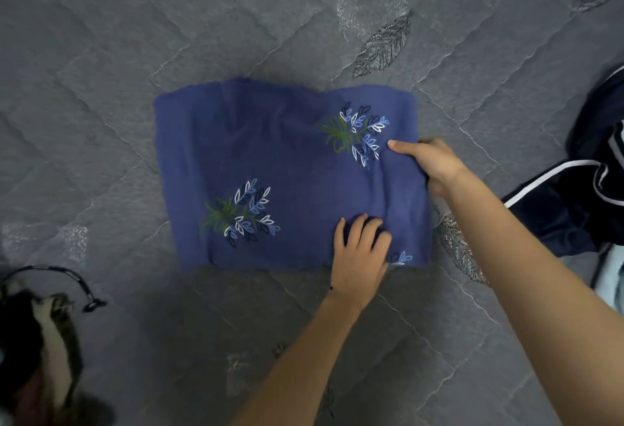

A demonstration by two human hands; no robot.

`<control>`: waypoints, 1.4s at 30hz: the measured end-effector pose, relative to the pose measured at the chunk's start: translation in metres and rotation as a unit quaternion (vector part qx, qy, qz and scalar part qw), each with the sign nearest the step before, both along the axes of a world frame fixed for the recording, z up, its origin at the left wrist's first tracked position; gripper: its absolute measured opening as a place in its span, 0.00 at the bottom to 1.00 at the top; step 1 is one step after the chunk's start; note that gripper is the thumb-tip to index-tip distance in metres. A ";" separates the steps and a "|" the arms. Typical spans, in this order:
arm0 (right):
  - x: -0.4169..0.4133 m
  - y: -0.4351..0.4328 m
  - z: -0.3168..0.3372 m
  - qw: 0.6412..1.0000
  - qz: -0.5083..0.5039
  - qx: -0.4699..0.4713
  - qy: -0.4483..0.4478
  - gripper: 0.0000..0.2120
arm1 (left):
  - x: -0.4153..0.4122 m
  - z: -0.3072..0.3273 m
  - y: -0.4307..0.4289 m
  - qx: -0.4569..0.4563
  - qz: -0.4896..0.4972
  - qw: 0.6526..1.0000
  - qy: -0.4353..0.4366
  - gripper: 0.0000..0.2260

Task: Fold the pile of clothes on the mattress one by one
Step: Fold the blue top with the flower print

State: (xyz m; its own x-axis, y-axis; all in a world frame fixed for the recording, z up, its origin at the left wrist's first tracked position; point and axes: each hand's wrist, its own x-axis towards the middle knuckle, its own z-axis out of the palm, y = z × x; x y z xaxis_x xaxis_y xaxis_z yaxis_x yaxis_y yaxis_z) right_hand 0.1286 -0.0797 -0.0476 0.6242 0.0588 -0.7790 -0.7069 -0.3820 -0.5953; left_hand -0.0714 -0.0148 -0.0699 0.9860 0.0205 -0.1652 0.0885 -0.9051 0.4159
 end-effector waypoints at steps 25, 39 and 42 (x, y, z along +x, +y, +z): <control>-0.045 0.173 0.014 0.866 0.394 -0.112 -0.287 0.36 | -0.119 0.025 0.134 -0.517 0.738 0.433 -0.005 0.08; -0.098 0.162 0.003 0.986 0.056 0.014 -0.156 0.22 | -0.077 0.029 0.148 -0.583 0.735 0.328 -0.110 0.17; -0.126 0.128 0.012 0.989 0.007 0.023 -0.143 0.20 | -0.092 0.038 0.154 -0.543 0.742 0.372 -0.129 0.13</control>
